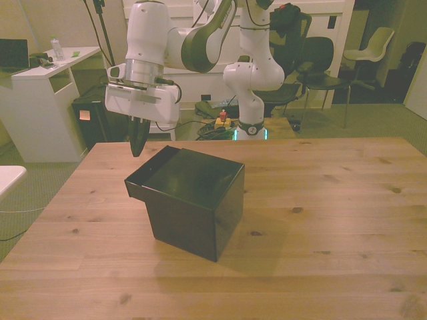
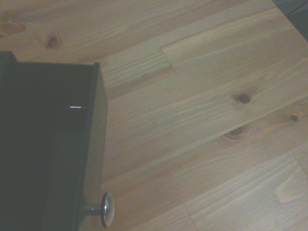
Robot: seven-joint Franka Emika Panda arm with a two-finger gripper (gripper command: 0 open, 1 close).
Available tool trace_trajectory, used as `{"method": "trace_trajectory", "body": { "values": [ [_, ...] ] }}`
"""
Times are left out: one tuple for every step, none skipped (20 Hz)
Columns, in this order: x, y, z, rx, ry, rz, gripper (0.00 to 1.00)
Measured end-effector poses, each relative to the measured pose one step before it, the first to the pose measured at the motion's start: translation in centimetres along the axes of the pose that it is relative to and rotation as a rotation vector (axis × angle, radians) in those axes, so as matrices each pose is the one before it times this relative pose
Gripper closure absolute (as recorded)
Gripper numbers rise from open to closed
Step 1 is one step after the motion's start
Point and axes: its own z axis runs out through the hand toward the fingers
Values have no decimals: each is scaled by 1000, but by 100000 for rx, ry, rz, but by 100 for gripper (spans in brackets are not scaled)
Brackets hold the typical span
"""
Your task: Close the top drawer
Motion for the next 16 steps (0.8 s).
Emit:
{"method": "trace_trajectory", "body": {
  "values": [
    [5, -103, 25, 492, 651, -134, 100],
    [-29, -122, 76, 467, 609, -192, 100],
    [-58, -132, 116, 393, 496, -247, 100],
    [-29, -148, 130, 496, 681, -268, 100],
    [-32, -131, 159, 456, 536, -213, 100],
    [-34, -135, 186, 494, 532, -248, 100],
    [-56, -100, 197, 279, 262, -294, 100],
    [-84, -105, 196, 125, 51, -305, 100],
    [-141, -130, 163, -48, -236, -373, 100],
    [-217, -252, 131, 51, -281, -488, 100],
    [-214, -278, 69, 144, -228, -540, 100],
    [-301, -388, 50, 256, -279, -708, 100],
    [-359, -461, 58, 308, -338, -812, 100],
    [-379, -480, 81, 296, -372, -787, 100],
    [-403, -478, 104, 259, -418, -670, 100],
    [-327, -386, 111, 174, -349, -467, 100]
  ]
}}
